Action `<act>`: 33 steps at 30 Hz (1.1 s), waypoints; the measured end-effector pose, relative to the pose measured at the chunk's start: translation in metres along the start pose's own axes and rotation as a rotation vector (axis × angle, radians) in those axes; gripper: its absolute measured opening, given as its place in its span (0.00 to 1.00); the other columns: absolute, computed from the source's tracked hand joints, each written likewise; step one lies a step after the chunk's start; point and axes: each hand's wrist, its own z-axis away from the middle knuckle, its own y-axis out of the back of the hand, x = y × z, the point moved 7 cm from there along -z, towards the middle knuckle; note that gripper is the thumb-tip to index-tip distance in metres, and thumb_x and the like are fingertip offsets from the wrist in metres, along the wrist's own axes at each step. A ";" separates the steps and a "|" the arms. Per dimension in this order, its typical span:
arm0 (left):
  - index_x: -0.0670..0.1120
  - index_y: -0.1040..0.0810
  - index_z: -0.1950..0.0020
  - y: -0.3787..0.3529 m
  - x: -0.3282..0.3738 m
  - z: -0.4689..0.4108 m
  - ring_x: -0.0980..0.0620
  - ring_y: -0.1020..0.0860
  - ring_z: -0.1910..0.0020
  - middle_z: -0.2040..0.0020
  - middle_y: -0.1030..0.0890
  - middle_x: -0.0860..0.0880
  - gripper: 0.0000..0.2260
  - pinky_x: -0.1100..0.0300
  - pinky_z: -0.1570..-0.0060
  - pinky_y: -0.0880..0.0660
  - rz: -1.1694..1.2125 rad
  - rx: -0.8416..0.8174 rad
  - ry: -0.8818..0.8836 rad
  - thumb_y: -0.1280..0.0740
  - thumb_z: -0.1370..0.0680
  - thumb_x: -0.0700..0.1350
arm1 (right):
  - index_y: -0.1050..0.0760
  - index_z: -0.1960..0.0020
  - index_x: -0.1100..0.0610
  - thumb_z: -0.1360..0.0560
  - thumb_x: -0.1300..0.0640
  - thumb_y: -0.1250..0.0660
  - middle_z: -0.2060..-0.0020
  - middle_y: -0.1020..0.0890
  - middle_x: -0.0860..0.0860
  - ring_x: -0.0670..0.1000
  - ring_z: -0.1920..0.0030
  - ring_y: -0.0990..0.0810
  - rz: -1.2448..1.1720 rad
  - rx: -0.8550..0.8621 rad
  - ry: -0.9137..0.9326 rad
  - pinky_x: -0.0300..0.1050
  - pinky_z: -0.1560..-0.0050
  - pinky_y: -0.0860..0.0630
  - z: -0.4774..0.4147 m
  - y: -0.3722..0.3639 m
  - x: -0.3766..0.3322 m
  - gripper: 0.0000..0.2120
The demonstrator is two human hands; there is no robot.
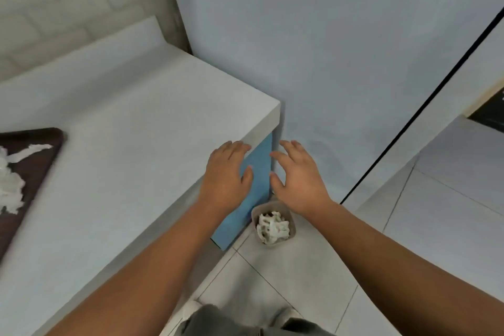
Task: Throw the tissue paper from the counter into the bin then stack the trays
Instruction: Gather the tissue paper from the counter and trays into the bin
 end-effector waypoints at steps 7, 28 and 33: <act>0.47 0.26 0.31 0.103 -0.077 0.037 0.47 0.32 0.29 0.30 0.26 0.48 0.18 0.52 0.28 0.35 -0.038 0.153 0.152 0.34 0.21 0.46 | 0.26 0.33 0.55 0.26 0.48 0.39 0.30 0.29 0.57 0.62 0.27 0.36 -0.010 -0.071 0.210 0.62 0.30 0.36 -0.032 -0.018 -0.112 0.23; 0.46 0.25 0.32 0.324 -0.438 0.141 0.45 0.28 0.36 0.34 0.24 0.46 0.18 0.53 0.40 0.28 -0.242 0.129 0.630 0.32 0.22 0.45 | 0.26 0.33 0.54 0.22 0.53 0.36 0.31 0.28 0.51 0.52 0.27 0.36 -0.085 -0.309 0.439 0.44 0.26 0.40 -0.124 -0.232 -0.431 0.18; 0.46 0.25 0.33 0.317 -0.482 0.140 0.46 0.23 0.42 0.39 0.22 0.45 0.19 0.55 0.43 0.26 -0.178 0.099 0.716 0.30 0.24 0.48 | 0.23 0.36 0.54 0.22 0.53 0.36 0.35 0.24 0.49 0.49 0.32 0.30 -0.085 -0.307 0.453 0.42 0.31 0.34 -0.134 -0.265 -0.466 0.16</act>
